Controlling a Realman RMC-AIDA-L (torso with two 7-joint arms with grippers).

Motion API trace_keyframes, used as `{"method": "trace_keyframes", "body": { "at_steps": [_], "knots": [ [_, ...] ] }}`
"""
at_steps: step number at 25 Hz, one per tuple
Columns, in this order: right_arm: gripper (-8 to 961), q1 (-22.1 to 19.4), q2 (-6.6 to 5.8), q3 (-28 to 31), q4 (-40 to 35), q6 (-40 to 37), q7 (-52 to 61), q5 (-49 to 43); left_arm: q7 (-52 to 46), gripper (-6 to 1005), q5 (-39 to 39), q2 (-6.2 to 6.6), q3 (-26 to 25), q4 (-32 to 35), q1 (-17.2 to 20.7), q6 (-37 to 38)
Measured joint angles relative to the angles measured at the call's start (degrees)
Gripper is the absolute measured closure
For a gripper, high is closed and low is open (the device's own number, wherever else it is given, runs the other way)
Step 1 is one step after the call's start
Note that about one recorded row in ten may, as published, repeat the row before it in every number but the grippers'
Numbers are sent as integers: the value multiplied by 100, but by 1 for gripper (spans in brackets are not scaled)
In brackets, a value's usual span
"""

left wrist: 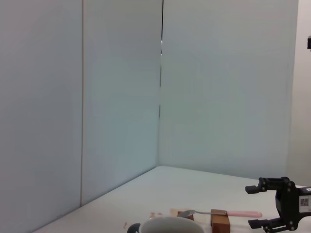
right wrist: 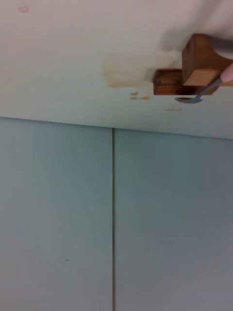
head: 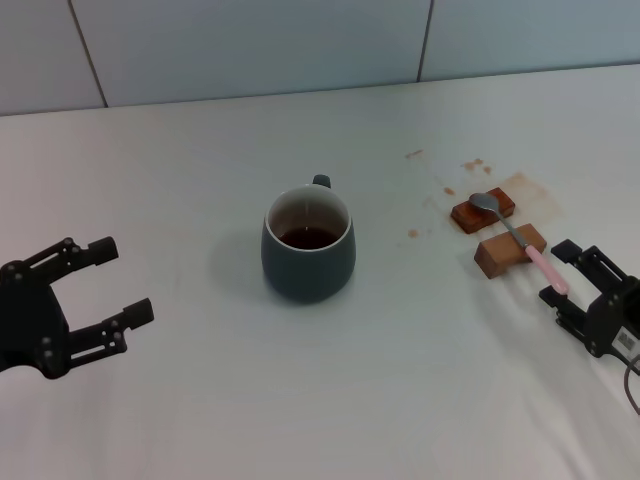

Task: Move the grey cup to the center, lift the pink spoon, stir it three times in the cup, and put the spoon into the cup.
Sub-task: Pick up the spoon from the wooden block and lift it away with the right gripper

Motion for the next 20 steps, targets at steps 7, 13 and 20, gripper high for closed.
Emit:
{"method": "trace_keyframes", "body": {
  "at_steps": [7, 13, 20],
  "knots": [
    [185, 108, 0, 18, 0, 54, 15, 5, -4, 172, -80, -8, 0, 14, 57, 84],
    [198, 172, 0, 32, 0, 164, 41, 31, -5, 172, -146, -9, 0, -10, 97, 104],
    [214, 219, 0, 11, 0, 196, 61, 30, -5, 172, -189, -11, 0, -13, 121, 127]
  ]
}}
